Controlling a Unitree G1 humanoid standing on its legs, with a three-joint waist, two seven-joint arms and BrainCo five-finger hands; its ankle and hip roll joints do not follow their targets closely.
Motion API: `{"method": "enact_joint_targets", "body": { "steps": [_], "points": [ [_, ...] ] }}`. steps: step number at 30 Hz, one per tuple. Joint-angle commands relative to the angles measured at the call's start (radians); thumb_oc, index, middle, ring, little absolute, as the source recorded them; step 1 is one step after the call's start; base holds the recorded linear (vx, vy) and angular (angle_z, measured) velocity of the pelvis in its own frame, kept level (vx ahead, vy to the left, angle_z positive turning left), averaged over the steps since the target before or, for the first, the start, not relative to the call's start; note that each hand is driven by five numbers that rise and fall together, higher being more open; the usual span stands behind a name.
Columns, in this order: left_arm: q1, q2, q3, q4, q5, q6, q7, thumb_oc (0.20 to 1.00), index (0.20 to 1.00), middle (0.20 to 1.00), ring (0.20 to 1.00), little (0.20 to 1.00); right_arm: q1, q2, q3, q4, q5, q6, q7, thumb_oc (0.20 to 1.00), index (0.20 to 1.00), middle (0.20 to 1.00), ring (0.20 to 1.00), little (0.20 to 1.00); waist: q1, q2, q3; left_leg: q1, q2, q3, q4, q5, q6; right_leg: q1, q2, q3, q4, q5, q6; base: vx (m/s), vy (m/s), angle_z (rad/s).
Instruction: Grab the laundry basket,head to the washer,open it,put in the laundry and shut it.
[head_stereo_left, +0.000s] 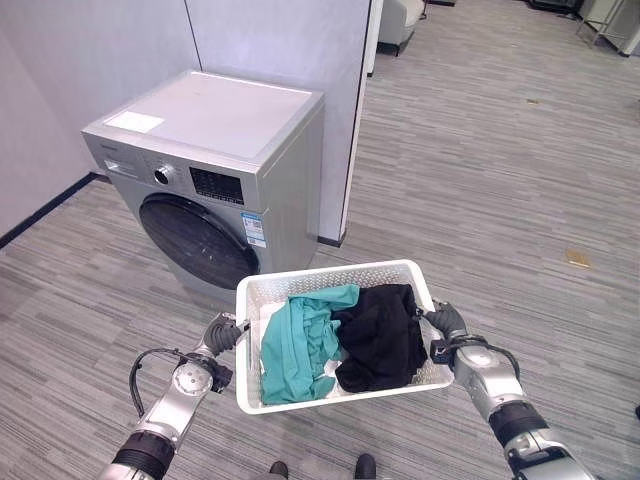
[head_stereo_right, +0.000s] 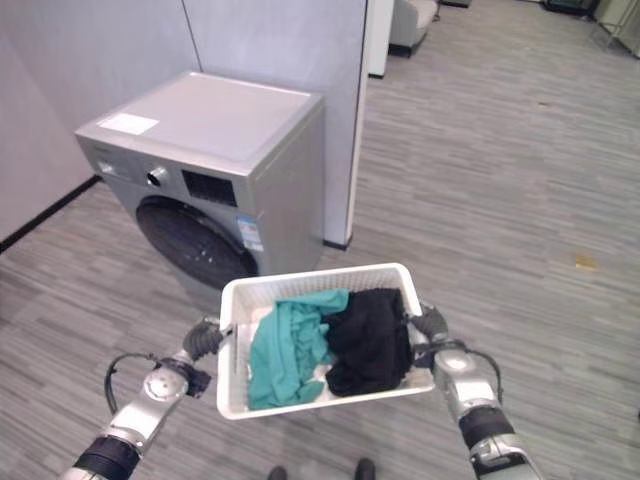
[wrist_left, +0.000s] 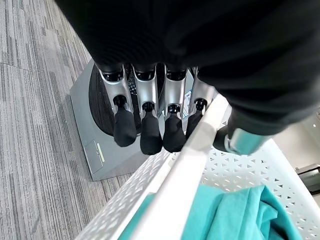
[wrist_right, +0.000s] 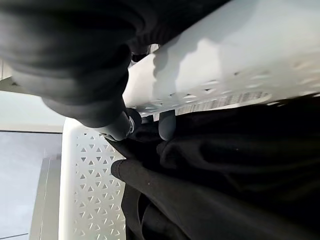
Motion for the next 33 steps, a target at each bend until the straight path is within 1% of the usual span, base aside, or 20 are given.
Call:
{"method": "enact_joint_targets", "body": {
  "steps": [1,7,9,13,14,16,17,18,19,20,21,22,23,24,25,26,27,28,31,33],
  "points": [
    [-0.129,0.169,0.078,0.004,-0.040,-0.039,0.048,0.200,0.200,0.200,0.200,0.200,-0.120,-0.134,-0.052,-0.030,0.005,-0.057,-0.020,0.200,0.200,0.200,0.200,0.200,0.016,-0.027,-0.039,-0.002,0.049,-0.011,0.014,-0.096,0.018,0.067,-0.117,-0.060,0.010,-0.127,0.074,0.00,0.000,0.00],
    [-0.242,0.315,0.066,-0.028,-0.031,-0.037,0.033,0.200,0.200,0.200,0.200,0.200,-0.234,-0.194,-0.001,-0.002,0.013,-0.039,0.005,0.200,0.200,0.200,0.200,0.200,0.041,-0.062,-0.027,-0.035,0.045,-0.008,0.063,-0.115,0.021,0.061,-0.127,-0.072,0.012,-0.112,0.087,-0.04,0.038,0.00],
    [-0.266,0.330,0.060,-0.029,-0.029,-0.039,0.034,0.200,0.200,0.200,0.200,0.200,-0.252,-0.205,0.003,0.003,0.015,-0.040,0.006,0.200,0.200,0.200,0.200,0.200,0.043,-0.066,-0.022,-0.044,0.037,-0.008,0.081,-0.124,0.024,0.061,-0.134,-0.075,0.015,-0.109,0.091,-0.03,0.067,-0.01],
    [-0.343,0.366,0.037,-0.023,-0.034,-0.050,0.048,0.200,0.200,0.200,0.200,0.200,-0.255,-0.230,-0.008,-0.034,0.019,-0.045,0.007,0.200,0.200,0.200,0.200,0.200,0.041,-0.065,-0.020,-0.070,-0.001,-0.023,0.130,-0.152,0.045,0.055,-0.176,-0.082,0.057,-0.105,0.107,-0.02,0.158,0.04],
    [-0.366,0.377,0.030,-0.022,-0.035,-0.052,0.052,0.200,0.200,0.200,0.200,0.200,-0.253,-0.236,-0.019,-0.043,0.029,-0.053,0.004,0.200,0.200,0.200,0.200,0.200,0.039,-0.058,-0.024,-0.071,-0.023,-0.034,0.134,-0.159,0.061,0.043,-0.201,-0.082,0.099,-0.106,0.114,0.00,0.207,0.10],
    [-0.380,0.382,0.026,-0.019,-0.038,-0.052,0.053,0.200,0.200,0.200,0.200,0.200,-0.250,-0.243,-0.027,-0.056,0.030,-0.052,0.003,0.200,0.200,0.200,0.200,0.200,0.035,-0.055,-0.023,-0.073,-0.032,-0.041,0.138,-0.160,0.070,0.026,-0.212,-0.078,0.142,-0.112,0.114,-0.02,0.198,0.19],
    [-0.427,0.385,0.007,-0.015,-0.040,-0.050,0.054,0.200,0.200,0.200,0.200,0.200,-0.219,-0.277,-0.062,-0.102,0.037,-0.061,0.001,0.200,0.200,0.200,0.200,0.200,0.017,-0.037,0.012,-0.093,-0.043,-0.056,0.176,-0.155,0.080,-0.027,-0.204,-0.059,0.279,-0.110,0.106,-0.05,0.183,0.24],
    [-0.432,0.384,0.003,-0.014,-0.040,-0.050,0.054,0.200,0.200,0.200,0.200,0.200,-0.218,-0.279,-0.065,-0.103,0.037,-0.060,0.001,0.200,0.200,0.200,0.200,0.200,0.018,-0.037,0.012,-0.098,-0.044,-0.057,0.182,-0.157,0.079,-0.034,-0.206,-0.059,0.290,-0.115,0.106,-0.08,0.164,0.38],
    [-0.450,0.382,-0.007,-0.011,-0.042,-0.051,0.050,0.200,0.200,0.200,0.200,0.200,-0.206,-0.292,-0.082,-0.114,0.038,-0.065,0.000,0.200,0.200,0.200,0.200,0.200,0.008,-0.029,0.024,-0.109,-0.043,-0.064,0.195,-0.153,0.079,-0.062,-0.186,-0.062,0.350,-0.122,0.102,-0.04,0.090,0.46],
    [-0.480,0.366,-0.030,-0.006,-0.044,-0.053,0.047,0.200,0.200,0.200,0.200,0.200,-0.178,-0.316,-0.109,-0.128,0.042,-0.072,-0.004,0.200,0.200,0.200,0.200,0.200,-0.016,-0.022,0.034,-0.113,-0.053,-0.084,0.204,-0.144,0.078,-0.088,-0.125,-0.061,0.401,-0.152,0.098,-0.03,0.104,0.64],
    [-0.501,0.357,-0.044,-0.001,-0.044,-0.053,0.046,0.200,0.200,0.200,0.200,0.200,-0.157,-0.328,-0.125,-0.137,0.048,-0.076,-0.005,0.200,0.200,0.200,0.200,0.200,-0.028,-0.020,0.033,-0.113,-0.057,-0.095,0.201,-0.139,0.074,-0.093,-0.095,-0.075,0.407,-0.180,0.094,0.01,0.055,0.82],
    [-0.504,0.355,-0.049,0.000,-0.044,-0.054,0.046,0.200,0.200,0.200,0.200,0.200,-0.153,-0.329,-0.129,-0.139,0.048,-0.076,-0.004,0.200,0.200,0.200,0.200,0.200,-0.030,-0.019,0.032,-0.113,-0.056,-0.100,0.200,-0.140,0.072,-0.091,-0.095,-0.081,0.408,-0.183,0.093,0.02,0.006,0.95],
    [-0.514,0.352,-0.055,0.001,-0.043,-0.053,0.044,0.200,0.200,0.200,0.200,0.200,-0.137,-0.333,-0.140,-0.144,0.055,-0.080,-0.005,0.200,0.200,0.200,0.200,0.200,-0.037,-0.022,0.028,-0.112,-0.060,-0.104,0.194,-0.134,0.068,-0.089,-0.070,-0.093,0.395,-0.201,0.086,0.05,-0.031,0.86],
    [-0.523,0.345,-0.063,0.008,-0.045,-0.054,0.043,0.200,0.200,0.200,0.200,0.200,-0.087,-0.341,-0.168,-0.158,0.068,-0.087,-0.005,0.200,0.200,0.200,0.200,0.200,-0.053,-0.034,0.016,-0.105,-0.065,-0.123,0.177,-0.122,0.055,-0.072,-0.012,-0.098,0.349,-0.237,0.055,0.05,-0.034,0.61],
    [-0.528,0.348,-0.059,0.010,-0.045,-0.055,0.043,0.200,0.200,0.200,0.200,0.200,-0.067,-0.353,-0.180,-0.162,0.079,-0.091,-0.005,0.200,0.200,0.200,0.200,0.200,-0.059,-0.046,0.011,-0.105,-0.075,-0.128,0.175,-0.118,0.052,-0.061,0.014,-0.083,0.325,-0.244,0.039,0.05,-0.039,0.40],
    [-0.529,0.348,-0.061,0.010,-0.045,-0.055,0.043,0.200,0.200,0.200,0.200,0.200,-0.064,-0.352,-0.182,-0.164,0.079,-0.091,-0.005,0.200,0.200,0.200,0.200,0.200,-0.058,-0.047,0.011,-0.103,-0.074,-0.129,0.174,-0.118,0.051,-0.057,0.015,-0.084,0.320,-0.244,0.038,0.04,-0.042,0.27],
    [-0.524,0.354,-0.043,0.003,-0.043,-0.056,0.047,0.200,0.200,0.200,0.200,0.200,-0.021,-0.372,-0.207,-0.183,0.077,-0.094,-0.008,0.200,0.200,0.200,0.200,0.200,-0.060,-0.070,0.010,-0.103,-0.091,-0.132,0.180,-0.122,0.045,-0.035,0.036,-0.059,0.256,-0.243,0.008,0.03,-0.079,0.09],
    [-0.523,0.350,-0.030,-0.003,-0.042,-0.057,0.055,0.200,0.200,0.200,0.200,0.200,-0.008,-0.368,-0.218,-0.193,0.079,-0.093,-0.011,0.200,0.200,0.200,0.200,0.200,-0.056,-0.078,0.013,-0.101,-0.093,-0.133,0.186,-0.124,0.038,-0.023,0.037,-0.059,0.226,-0.235,0.002,0.03,-0.111,0.07],
    [-0.500,0.352,-0.001,-0.018,-0.049,-0.062,0.065,0.200,0.200,0.200,0.200,0.200,0.004,-0.363,-0.220,-0.218,0.080,-0.093,-0.014,0.200,0.200,0.200,0.200,0.200,-0.052,-0.096,0.010,-0.102,-0.091,-0.114,0.211,-0.140,0.029,0.014,0.041,-0.061,0.163,-0.218,-0.005,0.01,-0.080,0.00],
    [-0.467,0.355,0.027,-0.035,-0.057,-0.063,0.064,0.200,0.200,0.200,0.200,0.200,-0.015,-0.359,-0.208,-0.218,0.079,-0.086,-0.014,0.200,0.200,0.200,0.200,0.200,-0.042,-0.095,0.012,-0.114,-0.087,-0.088,0.242,-0.151,0.027,0.028,0.036,-0.065,0.134,-0.207,-0.003,-0.01,-0.046,-0.11]
  ]
}}
